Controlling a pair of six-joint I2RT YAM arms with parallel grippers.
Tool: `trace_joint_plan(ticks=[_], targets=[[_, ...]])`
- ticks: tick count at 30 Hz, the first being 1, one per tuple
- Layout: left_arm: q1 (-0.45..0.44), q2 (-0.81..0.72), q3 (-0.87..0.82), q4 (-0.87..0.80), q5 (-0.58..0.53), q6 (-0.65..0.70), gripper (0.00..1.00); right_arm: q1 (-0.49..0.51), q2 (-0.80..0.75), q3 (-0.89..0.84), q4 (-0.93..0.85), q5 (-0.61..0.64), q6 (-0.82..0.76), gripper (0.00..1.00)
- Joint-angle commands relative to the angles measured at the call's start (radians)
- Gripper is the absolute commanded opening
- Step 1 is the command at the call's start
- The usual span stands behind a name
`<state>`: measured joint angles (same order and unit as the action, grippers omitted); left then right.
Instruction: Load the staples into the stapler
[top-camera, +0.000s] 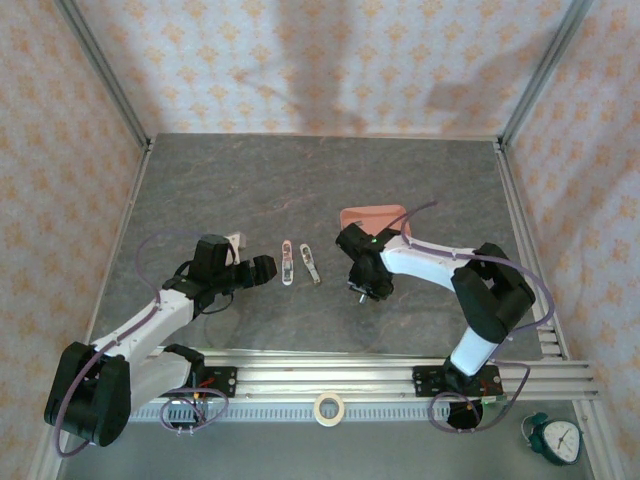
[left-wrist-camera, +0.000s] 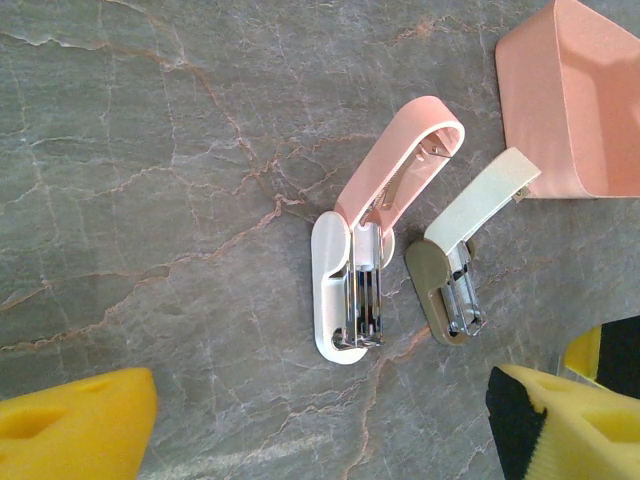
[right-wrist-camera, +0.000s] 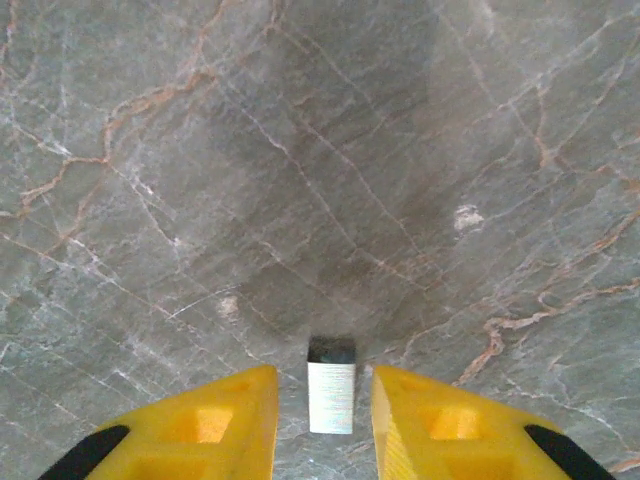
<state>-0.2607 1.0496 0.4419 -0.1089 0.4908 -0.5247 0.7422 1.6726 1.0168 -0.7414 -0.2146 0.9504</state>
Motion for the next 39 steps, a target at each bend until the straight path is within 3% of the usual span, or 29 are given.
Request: trace_joint_plan(ticks=[1, 31, 39], targets=[[0.007, -0.011, 0.021, -0.018, 0.005, 0.006, 0.87, -0.007, 0.007, -0.016, -0.003, 0.007, 0.017, 0.30], [0.007, -0.011, 0.018, -0.018, 0.002, 0.006, 0.87, -0.024, 0.062, -0.037, 0.039, 0.000, 0.008, 0.25], [0.008, -0.011, 0.025, -0.021, 0.005, 0.004, 0.87, -0.024, 0.057, -0.037, 0.050, 0.016, -0.018, 0.18]])
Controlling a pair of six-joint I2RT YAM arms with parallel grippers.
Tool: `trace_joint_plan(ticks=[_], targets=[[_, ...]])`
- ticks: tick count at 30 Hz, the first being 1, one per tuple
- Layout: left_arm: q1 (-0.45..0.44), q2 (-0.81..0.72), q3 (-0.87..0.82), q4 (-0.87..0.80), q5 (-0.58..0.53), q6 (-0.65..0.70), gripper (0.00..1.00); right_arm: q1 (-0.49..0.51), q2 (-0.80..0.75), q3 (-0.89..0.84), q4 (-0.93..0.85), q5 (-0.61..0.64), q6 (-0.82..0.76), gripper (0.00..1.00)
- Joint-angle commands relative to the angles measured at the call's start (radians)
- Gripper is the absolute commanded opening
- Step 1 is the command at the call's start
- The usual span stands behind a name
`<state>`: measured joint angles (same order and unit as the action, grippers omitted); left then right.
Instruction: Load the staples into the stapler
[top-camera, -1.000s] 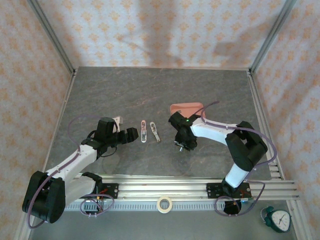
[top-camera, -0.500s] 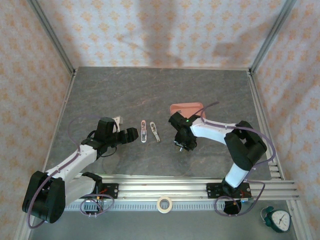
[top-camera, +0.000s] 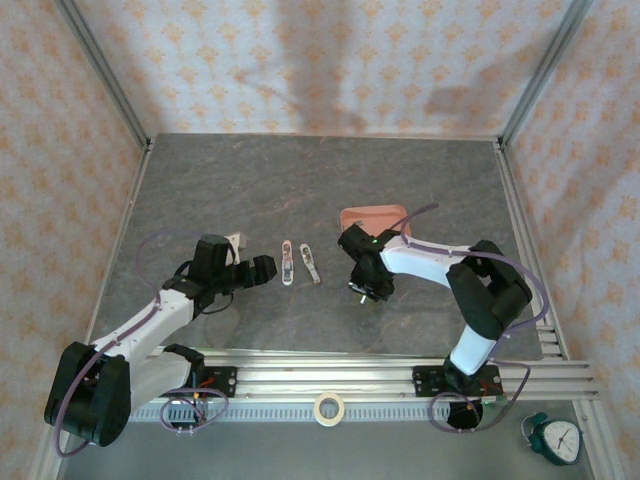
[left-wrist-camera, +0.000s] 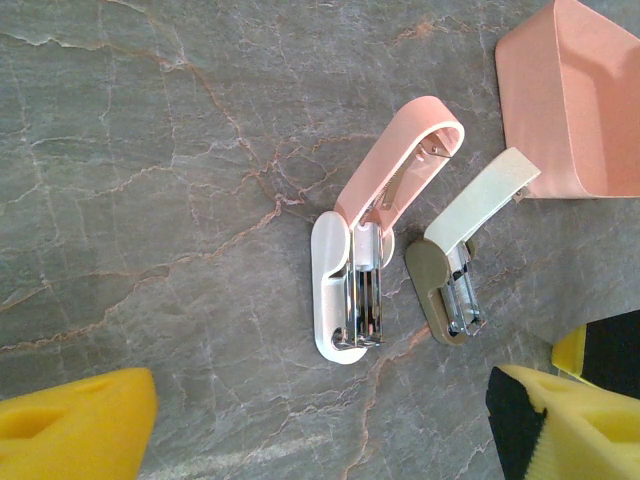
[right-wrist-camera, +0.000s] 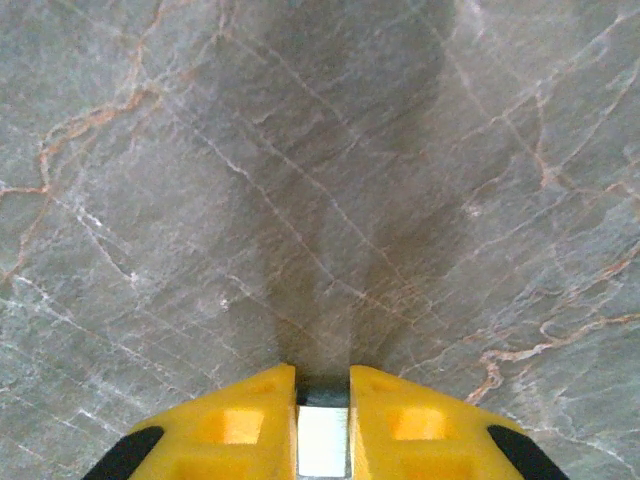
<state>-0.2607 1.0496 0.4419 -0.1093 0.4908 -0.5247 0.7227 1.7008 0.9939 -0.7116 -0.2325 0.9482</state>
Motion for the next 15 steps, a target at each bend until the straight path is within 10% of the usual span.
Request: trace_joint_plan(ticks=[1, 15], targets=[[0.007, -0.011, 0.027, -0.020, 0.007, 0.002, 0.87, -0.005, 0.020, -0.014, 0.022, 0.037, -0.025, 0.18], [0.008, -0.011, -0.038, 0.030, -0.039, -0.137, 0.86, 0.116, -0.104, 0.106, -0.006, 0.219, -0.119, 0.17]])
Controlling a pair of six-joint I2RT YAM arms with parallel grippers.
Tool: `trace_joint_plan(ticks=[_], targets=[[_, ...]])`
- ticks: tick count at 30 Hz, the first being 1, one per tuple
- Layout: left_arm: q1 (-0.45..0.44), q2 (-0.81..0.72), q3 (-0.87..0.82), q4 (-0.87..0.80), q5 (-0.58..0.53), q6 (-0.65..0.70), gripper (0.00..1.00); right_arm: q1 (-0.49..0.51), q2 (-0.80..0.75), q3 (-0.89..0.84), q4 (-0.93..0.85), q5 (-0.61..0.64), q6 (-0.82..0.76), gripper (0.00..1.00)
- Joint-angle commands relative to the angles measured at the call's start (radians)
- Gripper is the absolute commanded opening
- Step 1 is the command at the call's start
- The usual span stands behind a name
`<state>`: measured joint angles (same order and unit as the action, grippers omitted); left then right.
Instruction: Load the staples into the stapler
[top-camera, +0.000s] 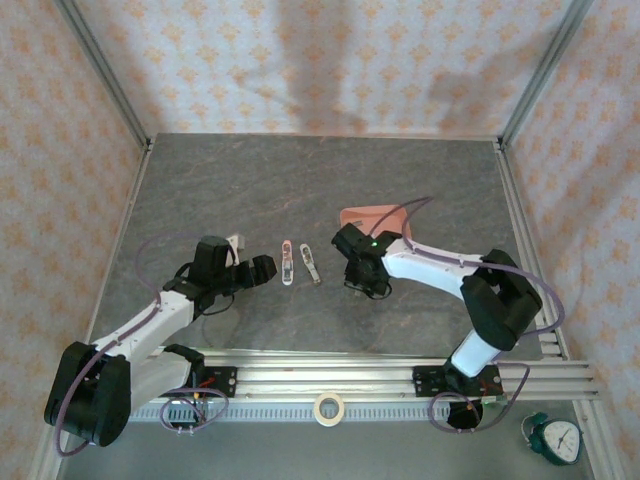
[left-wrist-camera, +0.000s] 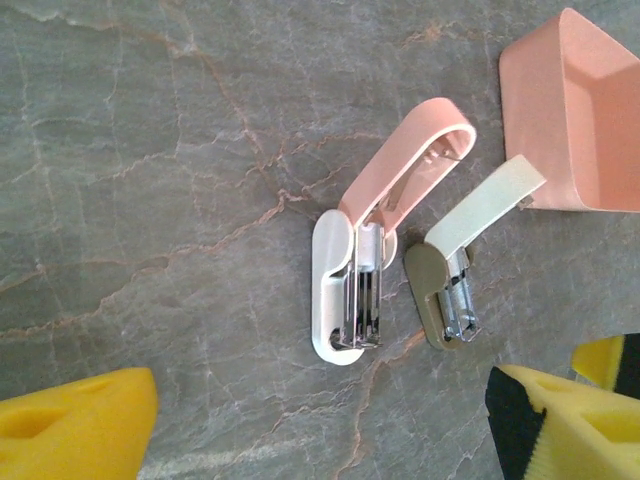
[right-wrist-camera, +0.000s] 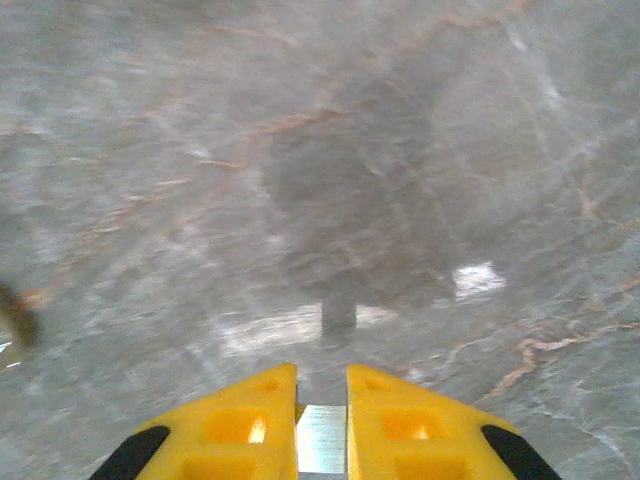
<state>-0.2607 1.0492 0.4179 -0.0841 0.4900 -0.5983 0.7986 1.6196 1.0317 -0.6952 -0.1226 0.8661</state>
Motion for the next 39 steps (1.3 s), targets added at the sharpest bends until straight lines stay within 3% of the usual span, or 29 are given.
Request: trace_joint_plan(ticks=[1, 9, 16, 24, 39], targets=[[0.008, -0.006, -0.015, 0.003, -0.043, -0.074, 0.86, 0.052, -0.023, 0.083, -0.022, 0.119, -0.039, 0.17], [0.036, 0.064, -0.038, 0.037, -0.032, -0.152, 0.86, 0.182, 0.067, 0.244, -0.040, 0.215, -0.041, 0.17], [0.152, 0.048, -0.042, 0.041, 0.010, -0.132, 0.86, 0.252, 0.234, 0.449, -0.083, 0.255, -0.075, 0.16], [0.170, 0.059, -0.034, 0.021, 0.010, -0.139, 0.86, 0.261, 0.367, 0.570, -0.060, 0.241, -0.093, 0.16], [0.168, 0.084, -0.041, 0.005, 0.003, -0.119, 0.86, 0.263, 0.472, 0.665, -0.044, 0.233, -0.135, 0.17]])
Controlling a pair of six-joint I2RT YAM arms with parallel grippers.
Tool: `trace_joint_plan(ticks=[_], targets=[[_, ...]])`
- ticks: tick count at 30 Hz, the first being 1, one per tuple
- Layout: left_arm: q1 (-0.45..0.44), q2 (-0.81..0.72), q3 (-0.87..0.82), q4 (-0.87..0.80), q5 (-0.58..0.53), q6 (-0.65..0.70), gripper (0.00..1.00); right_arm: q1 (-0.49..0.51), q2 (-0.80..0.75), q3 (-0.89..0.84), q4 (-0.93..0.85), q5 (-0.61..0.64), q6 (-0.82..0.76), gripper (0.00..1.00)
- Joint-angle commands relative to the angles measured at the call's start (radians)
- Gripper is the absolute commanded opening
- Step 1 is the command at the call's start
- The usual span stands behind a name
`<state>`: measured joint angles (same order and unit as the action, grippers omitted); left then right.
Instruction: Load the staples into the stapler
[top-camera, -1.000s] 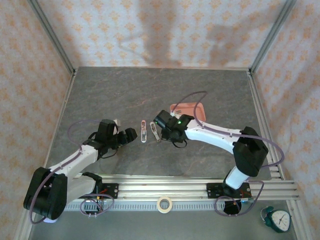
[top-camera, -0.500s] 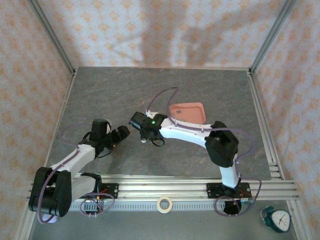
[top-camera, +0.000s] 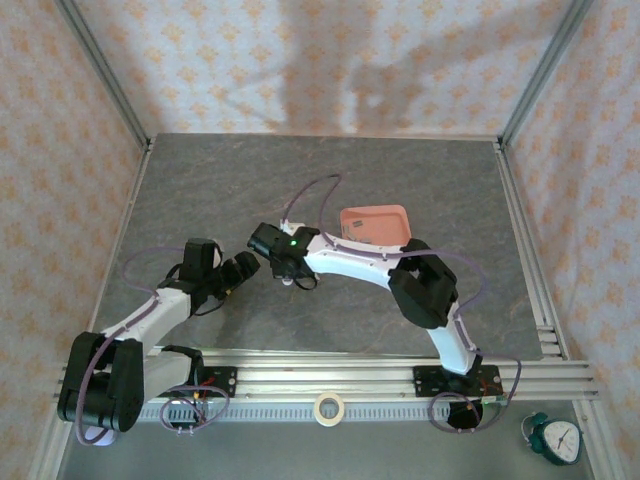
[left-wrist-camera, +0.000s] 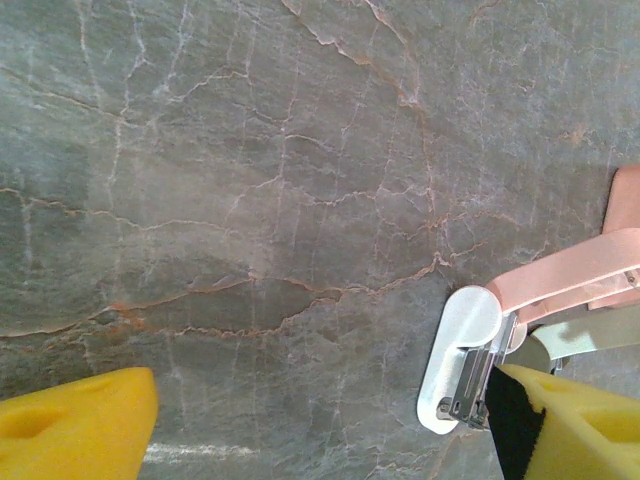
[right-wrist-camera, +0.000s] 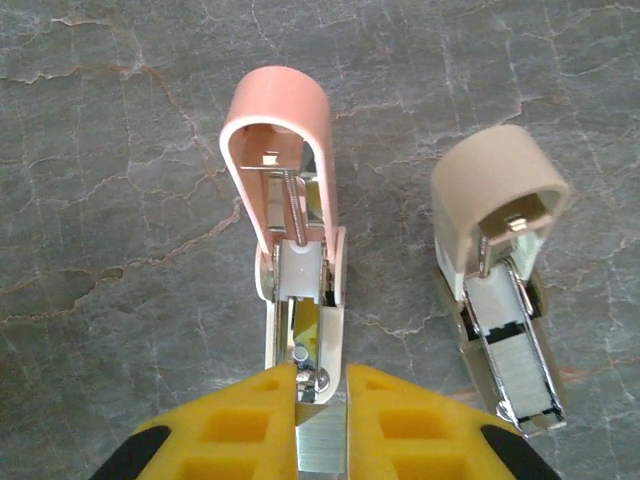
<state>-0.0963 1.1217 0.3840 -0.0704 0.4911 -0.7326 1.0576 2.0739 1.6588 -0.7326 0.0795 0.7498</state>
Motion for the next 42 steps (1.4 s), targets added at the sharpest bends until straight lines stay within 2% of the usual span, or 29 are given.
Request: trace_joint_plan(ticks=[1, 17, 42], targets=[[0.003, 0.012, -0.005, -0.007, 0.002, 0.015, 0.86, 0.005, 0.023, 0.042, -0.005, 0.031, -0.022, 0.17], [0.000, 0.034, 0.008, -0.010, 0.010, 0.023, 0.86, 0.005, 0.086, 0.108, -0.048, 0.040, -0.001, 0.16], [-0.008, 0.037, 0.006, -0.006, 0.009, 0.029, 0.86, 0.004, 0.098, 0.062, -0.039, 0.031, 0.039, 0.16]])
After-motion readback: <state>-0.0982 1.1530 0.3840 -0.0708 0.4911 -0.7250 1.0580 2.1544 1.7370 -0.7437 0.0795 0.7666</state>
